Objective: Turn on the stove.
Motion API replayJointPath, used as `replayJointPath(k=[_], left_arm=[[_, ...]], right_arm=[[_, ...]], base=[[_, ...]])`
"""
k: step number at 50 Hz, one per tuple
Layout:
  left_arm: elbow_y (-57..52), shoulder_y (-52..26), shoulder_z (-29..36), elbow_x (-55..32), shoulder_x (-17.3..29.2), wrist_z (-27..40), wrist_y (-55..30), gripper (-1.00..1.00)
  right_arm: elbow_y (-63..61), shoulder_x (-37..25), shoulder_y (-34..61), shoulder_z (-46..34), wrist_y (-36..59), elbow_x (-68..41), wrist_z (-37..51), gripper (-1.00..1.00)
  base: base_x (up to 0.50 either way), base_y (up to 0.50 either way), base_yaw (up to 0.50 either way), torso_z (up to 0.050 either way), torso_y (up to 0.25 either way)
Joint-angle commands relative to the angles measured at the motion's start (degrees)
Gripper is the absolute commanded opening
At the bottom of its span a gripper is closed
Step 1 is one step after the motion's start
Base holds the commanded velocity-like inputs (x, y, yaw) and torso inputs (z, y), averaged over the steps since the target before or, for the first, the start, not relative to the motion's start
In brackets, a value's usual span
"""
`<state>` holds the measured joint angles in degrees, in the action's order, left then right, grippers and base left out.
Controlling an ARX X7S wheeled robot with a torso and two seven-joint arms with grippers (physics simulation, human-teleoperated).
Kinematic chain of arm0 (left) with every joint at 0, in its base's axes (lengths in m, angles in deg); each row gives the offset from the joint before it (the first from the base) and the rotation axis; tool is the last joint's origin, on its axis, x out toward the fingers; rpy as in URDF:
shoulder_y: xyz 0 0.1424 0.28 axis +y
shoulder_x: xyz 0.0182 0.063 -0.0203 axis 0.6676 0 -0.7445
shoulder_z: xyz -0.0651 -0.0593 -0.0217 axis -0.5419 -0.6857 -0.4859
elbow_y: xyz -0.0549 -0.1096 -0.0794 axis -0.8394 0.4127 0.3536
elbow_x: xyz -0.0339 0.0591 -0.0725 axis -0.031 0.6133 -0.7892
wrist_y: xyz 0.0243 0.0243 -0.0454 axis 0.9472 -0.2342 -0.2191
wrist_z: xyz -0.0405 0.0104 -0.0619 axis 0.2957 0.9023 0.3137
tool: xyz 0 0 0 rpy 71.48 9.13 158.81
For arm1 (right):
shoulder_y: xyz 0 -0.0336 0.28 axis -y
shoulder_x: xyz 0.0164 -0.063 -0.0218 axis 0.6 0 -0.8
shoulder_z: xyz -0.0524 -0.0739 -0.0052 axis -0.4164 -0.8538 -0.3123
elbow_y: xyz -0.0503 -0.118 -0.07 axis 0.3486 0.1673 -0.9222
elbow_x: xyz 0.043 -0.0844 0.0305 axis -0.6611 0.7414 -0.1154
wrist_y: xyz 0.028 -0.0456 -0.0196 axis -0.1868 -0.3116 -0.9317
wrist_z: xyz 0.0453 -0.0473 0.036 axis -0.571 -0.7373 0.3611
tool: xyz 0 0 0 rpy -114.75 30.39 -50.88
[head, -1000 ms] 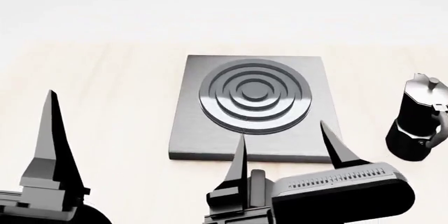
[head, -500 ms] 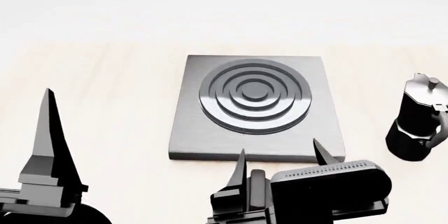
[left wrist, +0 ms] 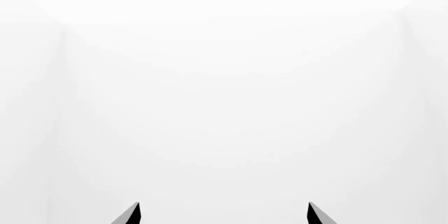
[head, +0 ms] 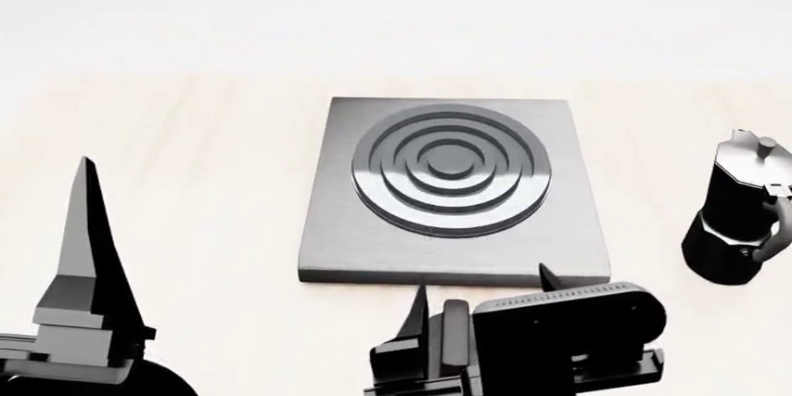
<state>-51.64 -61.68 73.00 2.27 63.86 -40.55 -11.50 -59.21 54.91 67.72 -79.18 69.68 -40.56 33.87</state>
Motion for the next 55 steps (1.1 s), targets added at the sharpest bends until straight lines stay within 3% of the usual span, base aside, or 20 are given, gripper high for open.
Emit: replayJointPath(k=[1,55], left_arm=[[0.06,-0.21,0.16,-0.23,0.23,0.33,-0.05,1.0],[0.23,-0.43,1.02,-0.92,1.4,1.72,0.44,1.0]], right_arm=[[2.4,-0.42,0.27,-0.06,-0.49,-1.34,1.0,1.0],[14.36,-0.59,3.07,0.86,0.23,-7.51,6.05,1.0]], base=[[0.0,0.0,0.0,0.0,0.0],[0.0,0.0,0.0,0.0,0.0]])
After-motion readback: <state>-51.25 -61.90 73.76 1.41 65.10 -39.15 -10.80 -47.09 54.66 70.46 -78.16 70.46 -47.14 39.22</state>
